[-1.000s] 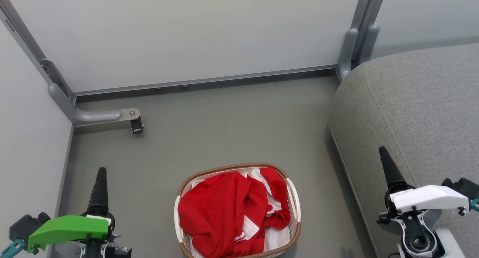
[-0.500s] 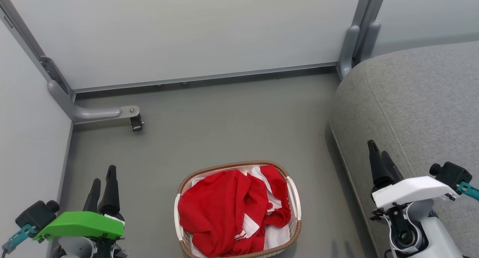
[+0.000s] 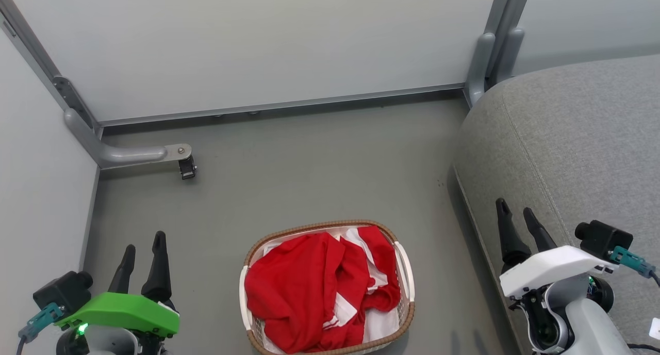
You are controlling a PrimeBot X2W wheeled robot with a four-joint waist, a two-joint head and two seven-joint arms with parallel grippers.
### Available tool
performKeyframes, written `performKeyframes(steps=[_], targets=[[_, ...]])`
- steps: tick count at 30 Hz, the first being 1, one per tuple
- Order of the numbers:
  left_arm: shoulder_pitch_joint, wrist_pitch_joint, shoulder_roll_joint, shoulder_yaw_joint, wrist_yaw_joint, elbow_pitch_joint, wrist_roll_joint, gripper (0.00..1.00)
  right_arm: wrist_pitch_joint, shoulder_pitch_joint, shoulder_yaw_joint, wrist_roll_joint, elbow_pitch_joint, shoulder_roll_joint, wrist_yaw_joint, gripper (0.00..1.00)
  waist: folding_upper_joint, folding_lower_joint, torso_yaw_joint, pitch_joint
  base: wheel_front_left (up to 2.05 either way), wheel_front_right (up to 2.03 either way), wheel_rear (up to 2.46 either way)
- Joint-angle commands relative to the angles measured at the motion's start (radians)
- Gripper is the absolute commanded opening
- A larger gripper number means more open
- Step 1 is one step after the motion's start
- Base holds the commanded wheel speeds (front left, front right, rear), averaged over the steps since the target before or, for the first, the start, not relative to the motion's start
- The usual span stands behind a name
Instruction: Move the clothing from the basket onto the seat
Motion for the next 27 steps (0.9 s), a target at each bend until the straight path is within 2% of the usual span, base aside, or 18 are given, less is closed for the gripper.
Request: performKeyframes(steps=[1,27], targets=[[-0.015,-0.011,0.011,0.003,-0.006,-0.004,0.035,1.00,-0.012,-0.027,0.002,-0.038,-0.002,-0.005,0.000,1.00,0.0000,0.0000,0.000,0.000,0.00,0.00,0.00],[0.047,-0.078,-0.017,0.030,-0.006,0.000,0.301,1.00,-0.079,-0.005,0.041,-0.347,0.051,-0.005,0.000,1.00,0.0000,0.0000,0.000,-0.012,0.00,0.00,0.00]])
